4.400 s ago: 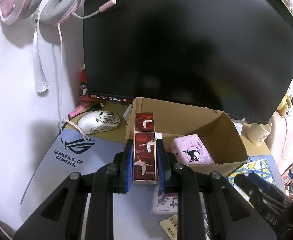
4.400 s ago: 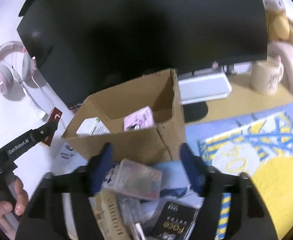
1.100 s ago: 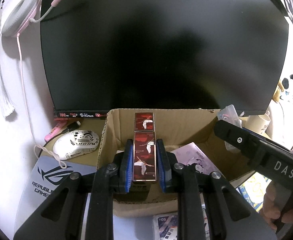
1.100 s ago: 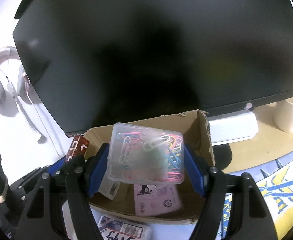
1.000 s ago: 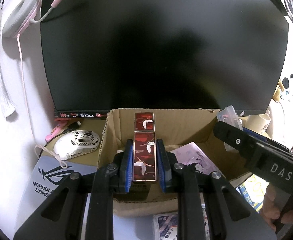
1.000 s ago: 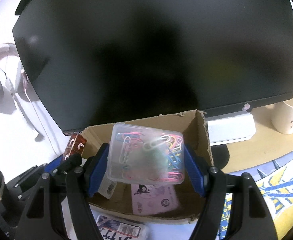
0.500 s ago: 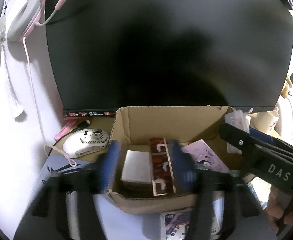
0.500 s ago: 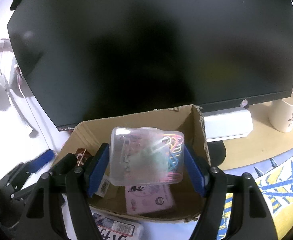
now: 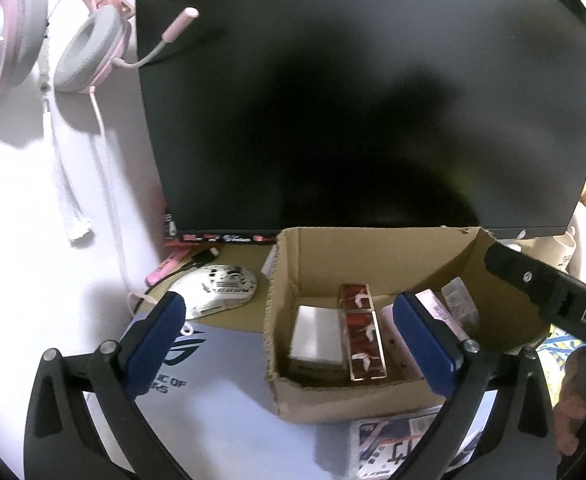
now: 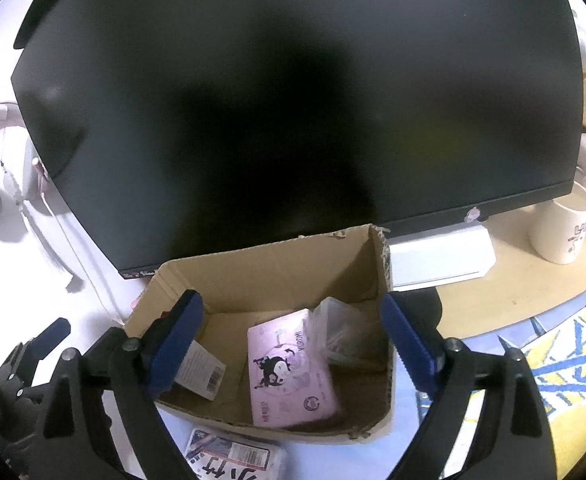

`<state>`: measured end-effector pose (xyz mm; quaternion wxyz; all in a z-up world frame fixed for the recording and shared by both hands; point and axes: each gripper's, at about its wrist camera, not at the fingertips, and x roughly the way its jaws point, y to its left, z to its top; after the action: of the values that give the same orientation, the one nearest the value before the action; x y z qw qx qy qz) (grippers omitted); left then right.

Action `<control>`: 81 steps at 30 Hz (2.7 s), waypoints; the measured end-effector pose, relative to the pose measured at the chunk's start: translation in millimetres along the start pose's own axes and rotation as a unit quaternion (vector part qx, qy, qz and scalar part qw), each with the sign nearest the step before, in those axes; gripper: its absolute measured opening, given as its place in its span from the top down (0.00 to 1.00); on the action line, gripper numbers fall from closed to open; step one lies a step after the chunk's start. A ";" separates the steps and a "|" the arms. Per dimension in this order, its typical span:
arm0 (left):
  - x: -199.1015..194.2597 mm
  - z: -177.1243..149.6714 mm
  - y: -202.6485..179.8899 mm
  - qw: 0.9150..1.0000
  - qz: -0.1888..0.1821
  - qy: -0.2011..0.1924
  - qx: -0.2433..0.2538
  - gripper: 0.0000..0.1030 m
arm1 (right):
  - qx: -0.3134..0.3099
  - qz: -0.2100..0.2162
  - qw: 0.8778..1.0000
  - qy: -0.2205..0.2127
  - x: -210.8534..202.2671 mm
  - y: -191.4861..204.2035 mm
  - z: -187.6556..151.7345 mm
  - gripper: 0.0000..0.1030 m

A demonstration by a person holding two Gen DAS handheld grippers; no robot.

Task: Organize objects
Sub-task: 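Lower both boxes into the cardboard box and open both tools, then withdraw both tools from the cardboard box toward the remaining desk items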

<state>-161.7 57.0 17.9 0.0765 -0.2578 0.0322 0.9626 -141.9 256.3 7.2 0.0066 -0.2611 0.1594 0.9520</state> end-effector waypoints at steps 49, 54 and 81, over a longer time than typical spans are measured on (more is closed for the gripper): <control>-111.4 -62.0 -33.4 1.000 0.009 -0.012 0.001 0.00 | 0.009 -0.021 1.000 0.022 -107.6 -25.9 -64.2 0.00; -117.0 -71.6 -38.2 1.000 0.009 -0.021 0.005 0.00 | 0.020 -0.022 0.999 0.035 -109.5 -31.9 -71.7 0.00; -85.4 -121.8 -61.3 0.997 -0.030 0.042 0.053 0.00 | 0.016 -0.089 0.989 0.119 -79.2 -35.1 -113.3 0.00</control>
<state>-18.7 93.9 -46.0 0.1179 -0.2942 0.0783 0.9452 -14.1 260.5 -55.9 0.0759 -0.3859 0.1501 0.9071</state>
